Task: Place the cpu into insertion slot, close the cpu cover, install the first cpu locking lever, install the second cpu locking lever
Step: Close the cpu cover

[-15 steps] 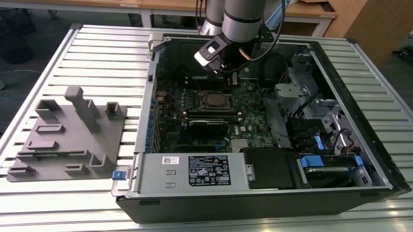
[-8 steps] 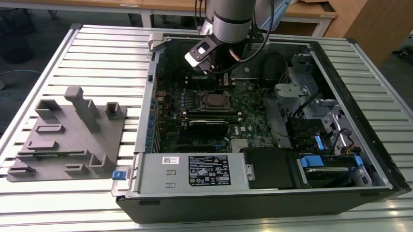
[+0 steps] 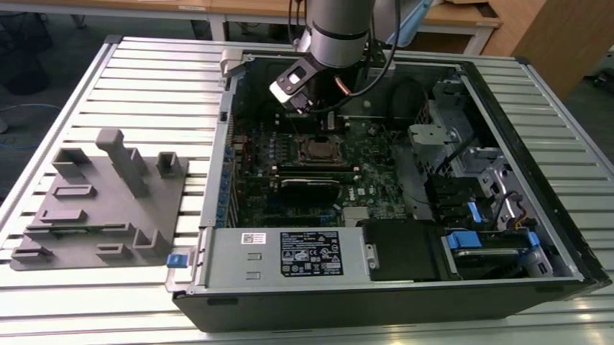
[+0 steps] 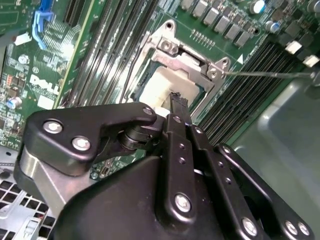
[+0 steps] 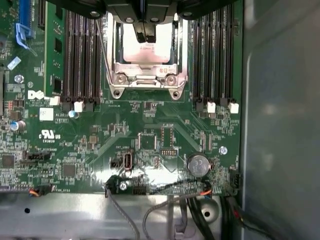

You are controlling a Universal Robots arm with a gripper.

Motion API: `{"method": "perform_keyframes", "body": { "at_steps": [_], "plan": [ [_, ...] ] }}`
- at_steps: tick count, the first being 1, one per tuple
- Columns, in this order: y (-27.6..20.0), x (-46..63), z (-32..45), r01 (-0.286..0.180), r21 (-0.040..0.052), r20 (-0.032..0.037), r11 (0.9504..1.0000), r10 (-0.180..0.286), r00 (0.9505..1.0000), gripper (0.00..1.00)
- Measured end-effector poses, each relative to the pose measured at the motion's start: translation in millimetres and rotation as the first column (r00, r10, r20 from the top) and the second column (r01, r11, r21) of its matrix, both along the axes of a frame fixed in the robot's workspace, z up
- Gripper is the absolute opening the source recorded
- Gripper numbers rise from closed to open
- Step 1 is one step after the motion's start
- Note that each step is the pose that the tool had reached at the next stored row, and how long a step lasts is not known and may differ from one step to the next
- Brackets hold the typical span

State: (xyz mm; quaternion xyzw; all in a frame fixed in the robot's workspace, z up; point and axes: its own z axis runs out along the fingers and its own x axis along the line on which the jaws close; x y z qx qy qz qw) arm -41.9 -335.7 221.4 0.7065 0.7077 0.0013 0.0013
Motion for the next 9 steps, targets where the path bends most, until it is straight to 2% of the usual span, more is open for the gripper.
{"method": "perform_keyframes", "body": {
  "at_steps": [9],
  "plan": [
    [0.1, -0.4, -1.1, 0.000, 0.0005, 0.0003, 1.0000, 0.000, 1.0000, 0.10]
  ]
}}
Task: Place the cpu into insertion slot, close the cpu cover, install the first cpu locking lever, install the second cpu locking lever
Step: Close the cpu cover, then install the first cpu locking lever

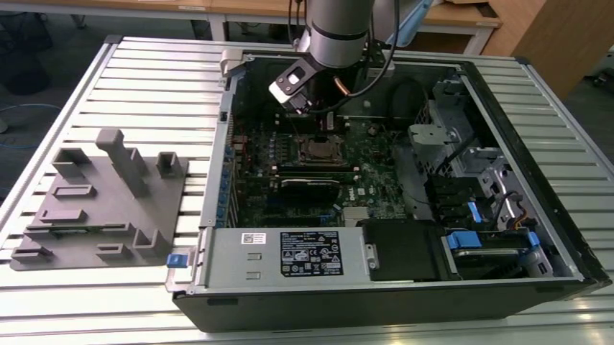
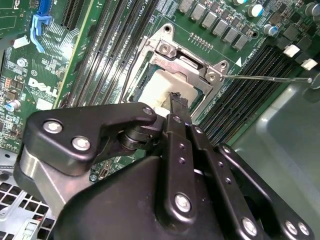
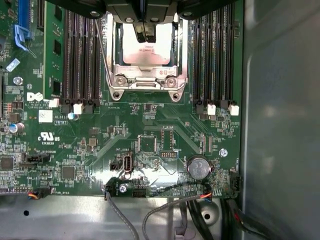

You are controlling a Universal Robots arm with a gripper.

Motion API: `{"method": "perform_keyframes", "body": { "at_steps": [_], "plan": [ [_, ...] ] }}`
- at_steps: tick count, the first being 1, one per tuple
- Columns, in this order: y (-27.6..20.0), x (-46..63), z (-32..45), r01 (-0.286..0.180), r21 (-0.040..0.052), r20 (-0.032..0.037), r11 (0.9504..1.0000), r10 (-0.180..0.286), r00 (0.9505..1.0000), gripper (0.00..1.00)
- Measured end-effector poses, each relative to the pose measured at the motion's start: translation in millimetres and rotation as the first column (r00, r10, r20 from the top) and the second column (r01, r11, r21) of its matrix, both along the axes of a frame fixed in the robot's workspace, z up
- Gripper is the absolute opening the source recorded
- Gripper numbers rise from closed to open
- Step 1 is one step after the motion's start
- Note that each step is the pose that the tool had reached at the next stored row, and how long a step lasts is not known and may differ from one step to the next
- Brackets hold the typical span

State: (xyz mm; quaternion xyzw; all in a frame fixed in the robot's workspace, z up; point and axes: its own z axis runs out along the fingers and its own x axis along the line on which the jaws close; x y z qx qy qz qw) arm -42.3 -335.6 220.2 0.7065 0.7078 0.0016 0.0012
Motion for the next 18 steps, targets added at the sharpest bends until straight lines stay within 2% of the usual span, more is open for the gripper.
{"method": "perform_keyframes", "body": {
  "at_steps": [9, 18],
  "plan": [
    [-0.1, 0.6, -1.0, 0.000, -0.0003, -0.0002, 1.0000, 0.000, 1.0000, 0.10],
    [-0.1, 0.6, 1.3, 0.000, -0.0003, -0.0001, 1.0000, 0.000, 1.0000, 0.10]
  ]
}}
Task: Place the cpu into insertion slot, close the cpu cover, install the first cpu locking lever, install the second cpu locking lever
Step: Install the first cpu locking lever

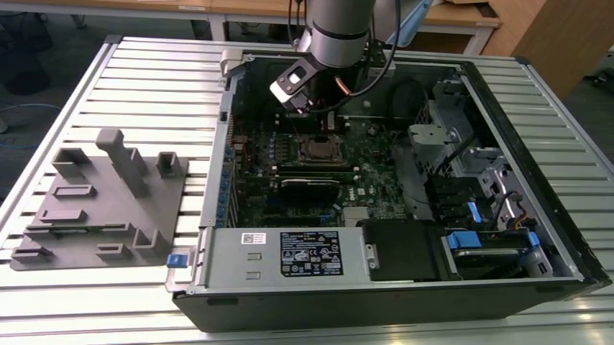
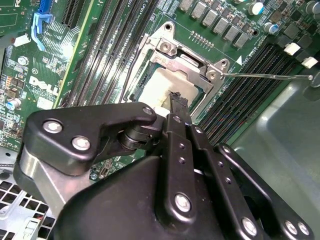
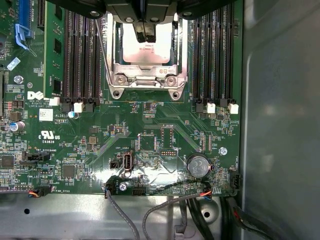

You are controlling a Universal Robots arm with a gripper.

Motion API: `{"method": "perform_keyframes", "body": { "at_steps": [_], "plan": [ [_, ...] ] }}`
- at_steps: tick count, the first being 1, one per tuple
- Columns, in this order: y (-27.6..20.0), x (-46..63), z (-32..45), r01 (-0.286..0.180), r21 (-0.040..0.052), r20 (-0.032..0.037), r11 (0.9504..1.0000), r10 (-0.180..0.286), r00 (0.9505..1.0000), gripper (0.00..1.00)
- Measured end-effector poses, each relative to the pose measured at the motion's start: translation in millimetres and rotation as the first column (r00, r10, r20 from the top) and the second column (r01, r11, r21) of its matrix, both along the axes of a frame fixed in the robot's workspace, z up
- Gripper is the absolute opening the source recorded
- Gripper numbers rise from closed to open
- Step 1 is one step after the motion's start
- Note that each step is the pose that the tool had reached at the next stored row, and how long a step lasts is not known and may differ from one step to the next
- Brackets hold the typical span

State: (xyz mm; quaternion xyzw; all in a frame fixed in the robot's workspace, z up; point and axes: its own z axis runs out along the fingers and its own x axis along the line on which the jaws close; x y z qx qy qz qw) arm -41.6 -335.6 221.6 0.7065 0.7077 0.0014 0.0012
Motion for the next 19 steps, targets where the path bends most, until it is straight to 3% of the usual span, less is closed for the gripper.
{"method": "perform_keyframes", "body": {
  "at_steps": [10, 19],
  "plan": [
    [0.0, -0.5, 0.1, 0.000, -0.0001, -0.0001, 1.0000, 0.000, 1.0000, 0.10],
    [0.0, -13.5, -0.7, 0.000, 0.0000, 0.0045, 1.0000, 0.000, 1.0000, 0.10]
  ]
}}
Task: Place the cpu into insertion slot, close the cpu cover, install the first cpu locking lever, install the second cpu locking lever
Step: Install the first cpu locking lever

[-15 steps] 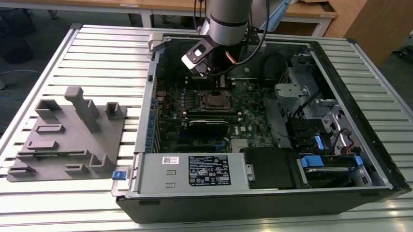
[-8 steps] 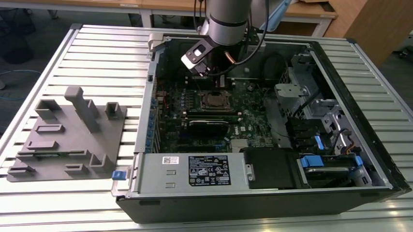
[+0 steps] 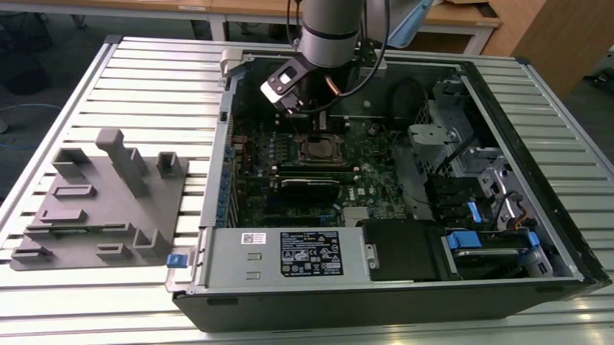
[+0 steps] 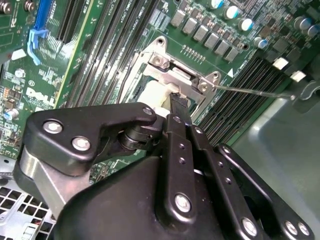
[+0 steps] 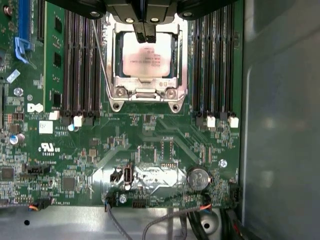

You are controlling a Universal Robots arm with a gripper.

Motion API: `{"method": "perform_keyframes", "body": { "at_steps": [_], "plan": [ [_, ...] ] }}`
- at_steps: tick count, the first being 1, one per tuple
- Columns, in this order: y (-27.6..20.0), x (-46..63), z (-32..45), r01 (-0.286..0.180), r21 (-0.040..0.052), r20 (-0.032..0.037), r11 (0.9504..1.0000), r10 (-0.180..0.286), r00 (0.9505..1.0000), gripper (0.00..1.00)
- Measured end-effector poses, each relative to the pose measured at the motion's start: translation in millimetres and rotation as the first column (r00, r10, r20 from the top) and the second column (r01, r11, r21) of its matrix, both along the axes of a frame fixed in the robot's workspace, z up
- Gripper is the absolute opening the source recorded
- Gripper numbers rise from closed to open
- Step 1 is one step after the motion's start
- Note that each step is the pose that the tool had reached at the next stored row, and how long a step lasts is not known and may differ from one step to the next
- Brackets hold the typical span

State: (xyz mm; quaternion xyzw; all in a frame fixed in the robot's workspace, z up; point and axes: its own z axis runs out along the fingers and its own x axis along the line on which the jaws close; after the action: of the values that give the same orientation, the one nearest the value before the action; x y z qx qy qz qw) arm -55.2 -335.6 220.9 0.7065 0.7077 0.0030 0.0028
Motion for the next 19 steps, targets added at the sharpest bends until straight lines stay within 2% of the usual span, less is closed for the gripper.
{"method": "perform_keyframes", "body": {
  "at_steps": [19],
  "plan": [
    [0.0, -1.3, 2.0, 0.000, 0.0000, 0.0000, 1.0000, 0.000, 1.0000, 0.10]
  ]
}}
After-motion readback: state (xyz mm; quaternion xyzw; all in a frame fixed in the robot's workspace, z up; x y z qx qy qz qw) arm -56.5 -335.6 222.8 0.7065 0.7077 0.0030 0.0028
